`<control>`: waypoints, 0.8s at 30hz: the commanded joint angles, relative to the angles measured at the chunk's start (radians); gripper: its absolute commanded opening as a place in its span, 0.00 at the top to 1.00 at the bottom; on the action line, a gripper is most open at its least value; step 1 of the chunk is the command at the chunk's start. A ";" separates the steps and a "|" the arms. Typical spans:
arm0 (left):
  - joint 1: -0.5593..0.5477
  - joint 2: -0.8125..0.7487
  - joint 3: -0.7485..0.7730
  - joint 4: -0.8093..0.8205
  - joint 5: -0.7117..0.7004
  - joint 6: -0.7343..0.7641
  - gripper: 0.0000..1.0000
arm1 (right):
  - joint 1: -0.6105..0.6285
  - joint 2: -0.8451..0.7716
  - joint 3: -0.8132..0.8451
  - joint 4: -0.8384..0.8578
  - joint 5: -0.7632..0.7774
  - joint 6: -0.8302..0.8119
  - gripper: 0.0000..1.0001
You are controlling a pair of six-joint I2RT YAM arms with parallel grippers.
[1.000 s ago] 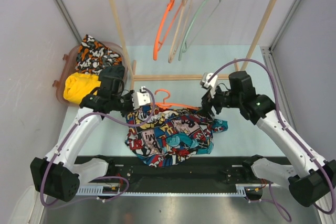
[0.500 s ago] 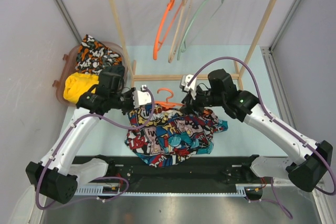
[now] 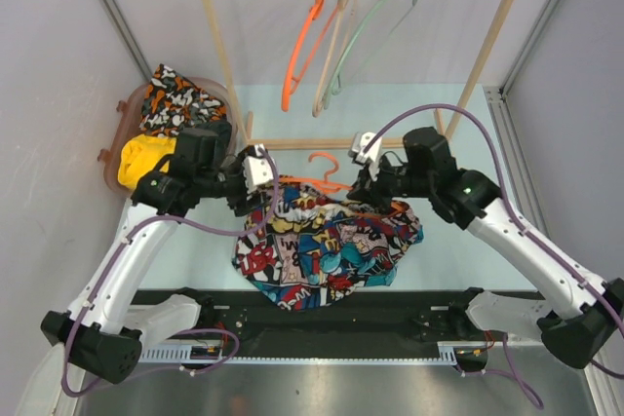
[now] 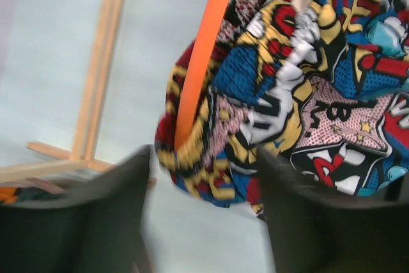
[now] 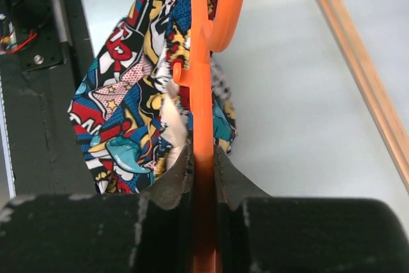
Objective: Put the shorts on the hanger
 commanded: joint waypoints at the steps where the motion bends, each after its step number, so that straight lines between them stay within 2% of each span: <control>1: -0.007 -0.030 0.128 0.072 0.117 -0.161 0.17 | -0.097 -0.101 0.050 -0.078 0.039 0.051 1.00; 4: -0.007 -0.033 0.151 0.126 0.129 -0.240 0.01 | -0.216 -0.150 0.051 -0.153 0.005 0.055 1.00; 13: -0.007 -0.048 0.135 0.203 0.126 -0.330 0.00 | -0.650 -0.209 0.120 -0.337 -0.120 0.022 1.00; 16: -0.005 -0.057 0.119 0.227 0.120 -0.347 0.00 | -0.802 -0.157 0.186 -0.337 -0.197 0.082 1.00; 20: -0.005 -0.069 0.110 0.253 0.117 -0.366 0.00 | -0.925 -0.056 0.322 -0.259 -0.280 0.274 1.00; 24: -0.007 -0.088 0.092 0.261 0.100 -0.361 0.00 | -0.939 0.026 0.458 -0.174 -0.237 0.473 1.00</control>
